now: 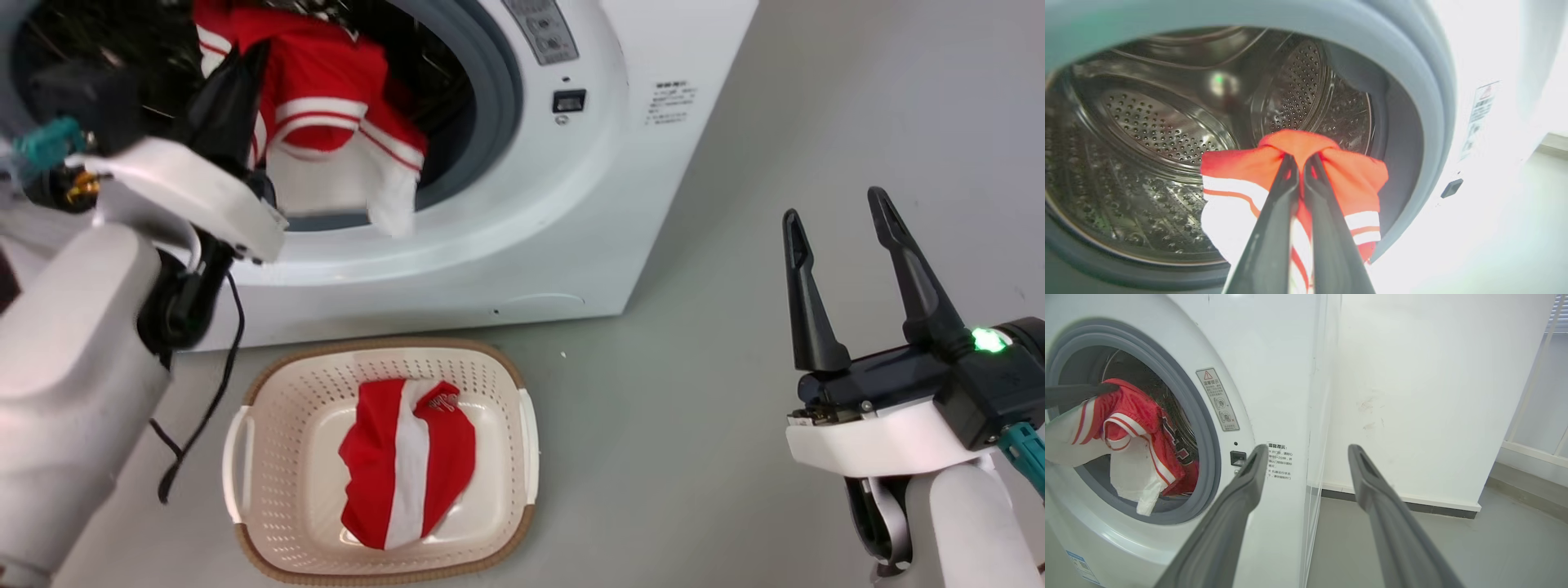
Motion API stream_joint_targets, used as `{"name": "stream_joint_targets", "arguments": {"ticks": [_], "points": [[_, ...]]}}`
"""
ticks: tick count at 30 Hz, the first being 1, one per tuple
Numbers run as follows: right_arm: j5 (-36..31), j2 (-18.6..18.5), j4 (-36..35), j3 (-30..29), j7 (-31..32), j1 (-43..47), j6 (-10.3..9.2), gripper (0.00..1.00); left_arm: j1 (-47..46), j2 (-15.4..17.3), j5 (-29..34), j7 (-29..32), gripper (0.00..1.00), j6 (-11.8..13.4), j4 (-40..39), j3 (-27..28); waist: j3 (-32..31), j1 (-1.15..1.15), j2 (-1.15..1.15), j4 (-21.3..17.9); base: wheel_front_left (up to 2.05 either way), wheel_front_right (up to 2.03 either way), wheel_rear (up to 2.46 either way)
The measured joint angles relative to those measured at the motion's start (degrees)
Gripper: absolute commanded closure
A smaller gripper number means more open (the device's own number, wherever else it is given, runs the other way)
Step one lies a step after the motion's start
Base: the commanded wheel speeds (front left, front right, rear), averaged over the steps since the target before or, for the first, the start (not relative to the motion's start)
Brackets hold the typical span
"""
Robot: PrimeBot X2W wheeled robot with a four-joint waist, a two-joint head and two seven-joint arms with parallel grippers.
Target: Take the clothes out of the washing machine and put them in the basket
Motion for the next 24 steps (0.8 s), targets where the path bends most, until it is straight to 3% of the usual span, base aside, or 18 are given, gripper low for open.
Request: {"name": "stream_joint_targets", "arguments": {"ticks": [8, 14, 20, 24], "points": [[0.1, 0.0, 0.6, -1.3, 0.0, 1.3, 0.00, 0.00, 14.1, 0.1, 8.0, -0.1, 1.00, 4.2, -15.4, 10.5, -5.3, 0.00, 0.00, 2.8, 0.00, 0.00, 0.00], [0.1, 0.0, 1.1, -1.5, 0.0, 2.5, 0.00, 0.00, 22.6, 0.7, 9.8, -0.2, 1.00, 6.9, -23.6, 12.4, -8.2, -0.01, 0.00, 4.5, 0.00, 0.00, 0.00], [0.5, 0.0, 1.3, -1.7, 0.0, 3.5, 0.00, 0.00, 32.3, 2.8, 8.9, -0.1, 1.00, 11.0, -32.0, 13.1, -9.7, 0.00, 0.00, 5.2, 0.00, 0.00, 0.00], [0.7, 0.0, 1.2, -2.1, 0.0, 3.9, 0.00, 0.00, 37.2, 3.4, 7.7, 0.7, 1.00, 12.4, -34.6, 12.2, -9.6, 0.00, 0.00, 5.5, 0.00, 0.00, 0.00]]}}
